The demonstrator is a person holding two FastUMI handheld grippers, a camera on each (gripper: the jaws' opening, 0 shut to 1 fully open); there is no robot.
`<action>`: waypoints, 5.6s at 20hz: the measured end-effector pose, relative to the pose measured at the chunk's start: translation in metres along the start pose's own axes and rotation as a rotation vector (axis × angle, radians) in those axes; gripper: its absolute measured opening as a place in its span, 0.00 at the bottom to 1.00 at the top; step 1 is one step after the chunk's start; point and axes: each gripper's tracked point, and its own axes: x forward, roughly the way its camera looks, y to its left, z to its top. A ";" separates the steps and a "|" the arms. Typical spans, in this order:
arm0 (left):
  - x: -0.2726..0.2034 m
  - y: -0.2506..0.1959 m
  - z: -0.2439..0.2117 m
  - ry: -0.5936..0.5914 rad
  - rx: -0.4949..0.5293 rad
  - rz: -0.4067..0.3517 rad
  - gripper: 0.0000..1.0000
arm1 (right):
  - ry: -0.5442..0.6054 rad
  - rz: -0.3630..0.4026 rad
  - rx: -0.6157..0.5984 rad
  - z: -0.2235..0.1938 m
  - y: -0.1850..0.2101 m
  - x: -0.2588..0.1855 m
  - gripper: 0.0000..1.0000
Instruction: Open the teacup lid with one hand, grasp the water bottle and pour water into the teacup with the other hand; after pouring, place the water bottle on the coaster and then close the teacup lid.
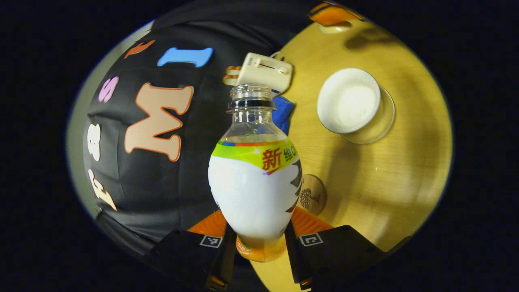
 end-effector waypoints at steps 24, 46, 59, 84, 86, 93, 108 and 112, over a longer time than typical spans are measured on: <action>0.059 0.015 -0.004 -0.265 -1.078 0.009 0.54 | 0.003 0.001 -0.001 0.000 0.000 -0.001 0.28; 0.058 0.012 -0.015 -0.286 -1.155 0.031 0.96 | 0.000 -0.001 -0.001 0.001 0.000 0.000 0.28; -0.014 0.014 -0.036 -0.347 -1.165 0.145 0.96 | -0.004 -0.003 -0.001 0.002 -0.001 0.000 0.27; -0.066 0.017 -0.099 -0.180 -1.202 0.393 0.95 | 0.020 0.342 0.009 -0.007 0.130 0.026 0.27; -0.067 0.016 -0.098 -0.181 -1.202 0.393 0.95 | 0.021 0.385 0.010 -0.006 0.147 0.029 0.29; -0.066 0.016 -0.096 -0.178 -1.201 0.393 0.95 | 0.064 0.461 0.002 -0.014 0.173 0.041 0.28; -0.068 0.017 -0.097 -0.178 -1.199 0.394 0.95 | 0.173 0.475 -0.032 -0.028 0.178 0.043 0.30; -0.069 0.017 -0.097 -0.177 -1.199 0.394 0.95 | 0.178 0.486 -0.024 -0.028 0.179 0.042 0.44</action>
